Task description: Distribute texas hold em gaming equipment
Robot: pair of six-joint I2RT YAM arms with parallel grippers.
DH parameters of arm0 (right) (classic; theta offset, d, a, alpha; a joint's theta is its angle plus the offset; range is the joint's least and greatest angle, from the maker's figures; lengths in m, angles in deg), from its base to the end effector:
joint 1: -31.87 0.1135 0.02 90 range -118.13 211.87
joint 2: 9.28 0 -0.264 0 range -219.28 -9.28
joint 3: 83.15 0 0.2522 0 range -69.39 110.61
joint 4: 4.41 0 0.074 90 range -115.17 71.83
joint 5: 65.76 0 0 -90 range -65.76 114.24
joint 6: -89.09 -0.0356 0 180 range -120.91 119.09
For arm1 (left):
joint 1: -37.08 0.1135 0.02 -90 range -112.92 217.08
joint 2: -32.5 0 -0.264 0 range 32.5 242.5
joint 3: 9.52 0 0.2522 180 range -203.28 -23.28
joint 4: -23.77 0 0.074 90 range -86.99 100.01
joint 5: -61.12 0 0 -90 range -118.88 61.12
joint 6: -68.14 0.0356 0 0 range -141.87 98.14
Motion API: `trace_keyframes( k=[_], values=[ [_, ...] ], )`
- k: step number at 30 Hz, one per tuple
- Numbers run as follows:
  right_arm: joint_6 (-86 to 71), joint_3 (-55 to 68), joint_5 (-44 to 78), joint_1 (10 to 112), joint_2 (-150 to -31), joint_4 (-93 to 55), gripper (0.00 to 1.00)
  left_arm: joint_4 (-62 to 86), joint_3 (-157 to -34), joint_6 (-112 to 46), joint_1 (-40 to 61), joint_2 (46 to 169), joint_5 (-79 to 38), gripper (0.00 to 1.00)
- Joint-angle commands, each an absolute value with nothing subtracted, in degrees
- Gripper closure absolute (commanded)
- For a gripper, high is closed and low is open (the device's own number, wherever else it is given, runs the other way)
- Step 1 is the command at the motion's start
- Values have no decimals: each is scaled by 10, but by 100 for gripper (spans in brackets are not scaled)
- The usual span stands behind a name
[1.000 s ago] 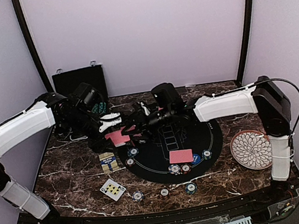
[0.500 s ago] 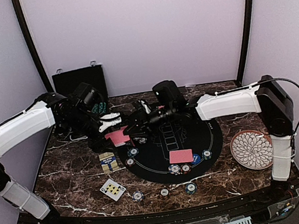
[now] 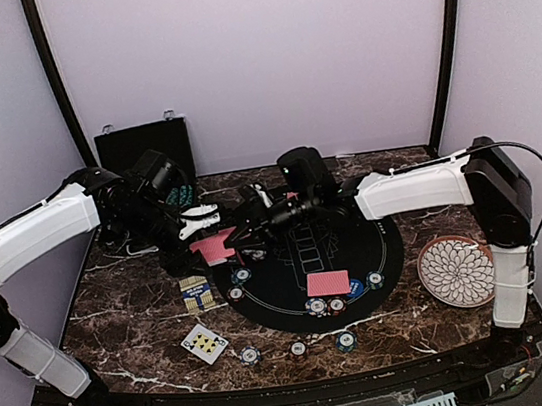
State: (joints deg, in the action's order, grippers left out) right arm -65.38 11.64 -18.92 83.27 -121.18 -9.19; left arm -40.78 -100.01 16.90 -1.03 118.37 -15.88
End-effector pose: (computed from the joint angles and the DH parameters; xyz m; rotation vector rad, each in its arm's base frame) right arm 0.2631 0.3686 0.2470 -0.3632 2.4500 1.8729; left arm 0.2365 -0.1957 0.3031 1.6794 1.9882 -0.2924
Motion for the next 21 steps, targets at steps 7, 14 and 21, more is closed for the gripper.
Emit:
trace_keyframes(
  k=[7,14,21],
  values=[
    [-597,105,-176,799,-1148,-163,100,-404,-992,172,-10,1166,-162,100],
    [-498,108,-121,739,-1090,-338,100,-402,-986,172,-9,1163,-169,100],
    [-349,191,77,692,-1072,-579,100,-402,-987,172,-9,1164,-174,100]
  ],
)
